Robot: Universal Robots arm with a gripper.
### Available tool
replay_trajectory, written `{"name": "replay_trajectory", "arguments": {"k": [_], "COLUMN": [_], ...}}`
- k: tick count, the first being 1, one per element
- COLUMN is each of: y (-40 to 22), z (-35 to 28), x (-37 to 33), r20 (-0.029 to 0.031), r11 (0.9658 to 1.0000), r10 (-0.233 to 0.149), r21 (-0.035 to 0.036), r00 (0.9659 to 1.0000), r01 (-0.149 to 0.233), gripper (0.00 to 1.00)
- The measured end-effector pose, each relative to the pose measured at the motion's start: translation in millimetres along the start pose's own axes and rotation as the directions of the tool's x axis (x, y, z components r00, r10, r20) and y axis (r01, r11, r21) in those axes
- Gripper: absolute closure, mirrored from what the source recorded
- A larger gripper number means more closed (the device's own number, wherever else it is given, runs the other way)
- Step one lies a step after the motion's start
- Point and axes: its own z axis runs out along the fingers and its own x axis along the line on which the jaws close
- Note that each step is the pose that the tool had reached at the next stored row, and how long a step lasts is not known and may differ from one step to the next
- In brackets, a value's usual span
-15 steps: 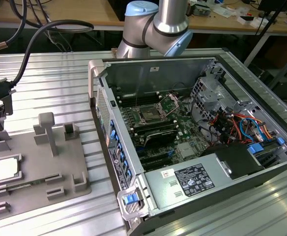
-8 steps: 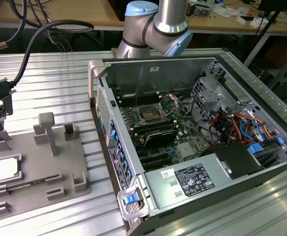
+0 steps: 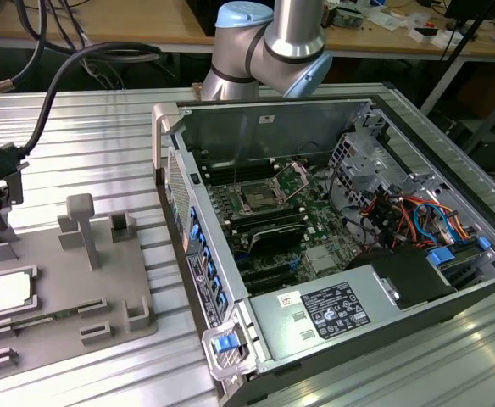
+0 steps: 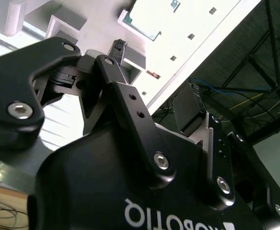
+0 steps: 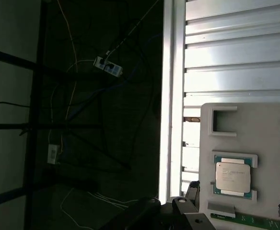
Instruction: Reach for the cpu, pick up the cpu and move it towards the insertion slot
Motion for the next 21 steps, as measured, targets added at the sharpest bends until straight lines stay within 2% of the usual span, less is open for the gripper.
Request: {"name": "replay_trajectory", "arguments": {"k": [12,21], "y": [-8.2,-9.4], "z": [6.1,6.7], "x": [0.2,0.3], "r20": [0.0000,0.0001], "r11": [1.0000,1.0000], "r10": [0.000,0.000], "r21": [0.0001,0.0000], "r00": [1.0000,1.0000], "r01": [0.000,0.000], "gripper": [0.32,0.32]}}
